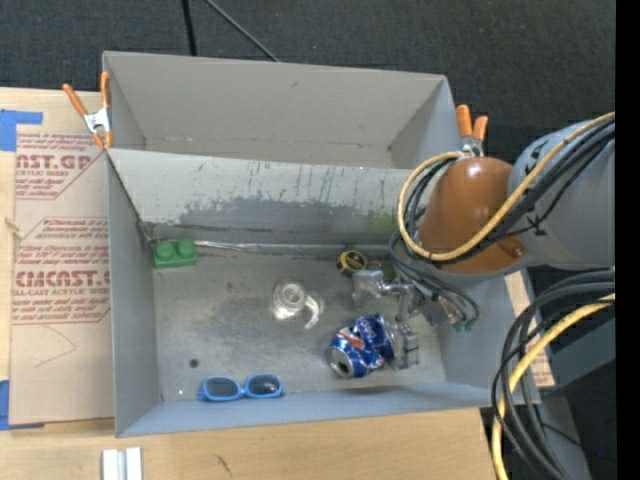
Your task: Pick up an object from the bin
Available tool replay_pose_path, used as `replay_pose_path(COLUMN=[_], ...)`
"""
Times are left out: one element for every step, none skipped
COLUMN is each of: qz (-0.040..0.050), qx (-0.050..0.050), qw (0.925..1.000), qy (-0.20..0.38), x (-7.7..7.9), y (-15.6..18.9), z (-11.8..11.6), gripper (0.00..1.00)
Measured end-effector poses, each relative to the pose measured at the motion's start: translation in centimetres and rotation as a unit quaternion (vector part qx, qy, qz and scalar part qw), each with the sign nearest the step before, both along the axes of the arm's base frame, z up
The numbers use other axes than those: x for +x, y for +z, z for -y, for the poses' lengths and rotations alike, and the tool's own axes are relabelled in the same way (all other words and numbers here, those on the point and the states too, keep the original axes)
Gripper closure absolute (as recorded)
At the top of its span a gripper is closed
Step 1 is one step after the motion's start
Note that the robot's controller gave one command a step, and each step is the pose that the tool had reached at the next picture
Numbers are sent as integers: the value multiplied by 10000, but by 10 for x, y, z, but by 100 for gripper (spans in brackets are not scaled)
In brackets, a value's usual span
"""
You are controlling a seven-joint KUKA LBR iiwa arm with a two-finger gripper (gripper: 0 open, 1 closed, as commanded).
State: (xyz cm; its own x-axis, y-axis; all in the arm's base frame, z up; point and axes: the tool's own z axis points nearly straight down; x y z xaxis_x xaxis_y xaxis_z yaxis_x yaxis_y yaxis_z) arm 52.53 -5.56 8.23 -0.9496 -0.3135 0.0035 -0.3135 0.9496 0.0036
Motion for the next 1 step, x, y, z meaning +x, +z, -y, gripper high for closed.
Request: replay_pose_path(qz=[23], qx=[-11], qw=[10000], qy=[-11], x=[2], y=[3], z=[2], gripper=[100])
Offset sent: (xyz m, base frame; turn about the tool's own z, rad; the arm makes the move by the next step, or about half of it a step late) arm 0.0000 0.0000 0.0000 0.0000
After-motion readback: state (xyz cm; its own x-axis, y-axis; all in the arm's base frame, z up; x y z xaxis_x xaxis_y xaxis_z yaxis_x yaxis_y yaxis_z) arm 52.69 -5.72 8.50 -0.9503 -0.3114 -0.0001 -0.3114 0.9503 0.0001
